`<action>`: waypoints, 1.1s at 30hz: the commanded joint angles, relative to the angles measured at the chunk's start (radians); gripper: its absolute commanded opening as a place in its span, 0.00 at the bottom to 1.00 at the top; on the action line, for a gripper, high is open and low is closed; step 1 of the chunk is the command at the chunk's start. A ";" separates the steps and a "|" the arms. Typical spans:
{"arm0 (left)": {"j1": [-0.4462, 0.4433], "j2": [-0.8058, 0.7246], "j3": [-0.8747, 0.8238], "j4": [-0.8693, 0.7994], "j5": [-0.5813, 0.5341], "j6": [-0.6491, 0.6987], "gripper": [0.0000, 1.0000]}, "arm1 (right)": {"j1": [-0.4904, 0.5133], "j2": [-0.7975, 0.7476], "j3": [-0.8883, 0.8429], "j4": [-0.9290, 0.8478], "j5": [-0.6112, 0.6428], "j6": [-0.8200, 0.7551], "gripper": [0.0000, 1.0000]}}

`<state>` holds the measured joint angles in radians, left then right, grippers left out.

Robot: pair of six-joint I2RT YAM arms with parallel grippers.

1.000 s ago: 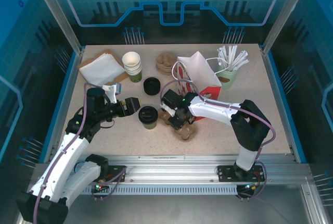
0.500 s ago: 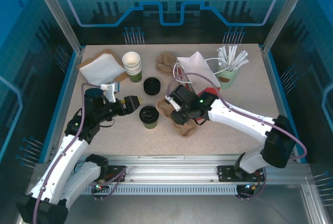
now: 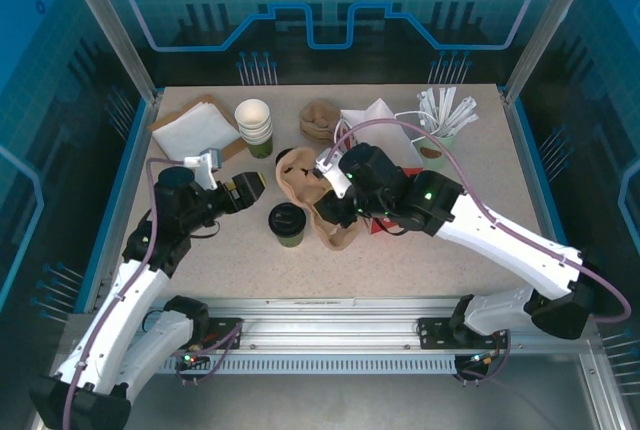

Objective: Pack the takeout coffee

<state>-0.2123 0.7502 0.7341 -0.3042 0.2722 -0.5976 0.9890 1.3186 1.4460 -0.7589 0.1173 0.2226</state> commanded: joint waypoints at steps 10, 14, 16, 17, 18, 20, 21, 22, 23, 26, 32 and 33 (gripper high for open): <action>-0.085 0.042 0.104 0.056 -0.051 -0.008 0.80 | -0.094 -0.036 0.344 -0.117 0.044 -0.102 0.26; -0.177 0.139 0.183 0.082 -0.042 0.021 0.80 | -0.204 -0.025 0.396 -0.131 0.063 -0.113 0.26; -0.219 0.190 0.227 0.110 -0.025 0.027 0.79 | -0.258 -0.017 0.408 -0.131 0.067 -0.115 0.26; -0.243 0.220 0.249 0.129 -0.014 0.028 0.79 | -0.288 -0.012 0.410 -0.129 0.067 -0.115 0.26; -0.263 0.248 0.271 0.149 -0.004 0.032 0.78 | -0.315 -0.006 0.413 -0.128 0.065 -0.116 0.26; -0.300 0.303 0.313 0.177 0.002 0.040 0.76 | -0.358 0.009 0.416 -0.127 0.070 -0.114 0.26; -0.314 0.339 0.342 0.188 0.003 0.051 0.76 | -0.374 0.018 0.415 -0.121 0.071 -0.115 0.26; -0.324 0.371 0.364 0.189 0.000 0.057 0.74 | -0.388 0.026 0.410 -0.116 0.069 -0.115 0.26; -0.329 0.411 0.395 0.187 0.000 0.058 0.72 | -0.400 0.033 0.405 -0.109 0.068 -0.113 0.26; -0.345 0.512 0.469 0.192 0.012 0.053 0.64 | -0.426 0.059 0.391 -0.092 0.069 -0.109 0.25; -0.356 0.642 0.566 0.203 0.003 0.051 0.42 | -0.457 0.106 0.373 -0.077 0.058 -0.111 0.25; -0.356 0.650 0.573 0.208 0.002 0.050 0.38 | -0.461 0.111 0.369 -0.077 0.058 -0.111 0.25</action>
<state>-0.5625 1.3830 1.2537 -0.1242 0.2665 -0.5678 0.5484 1.4181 1.8221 -0.8528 0.1772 0.1223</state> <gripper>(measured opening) 0.406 0.249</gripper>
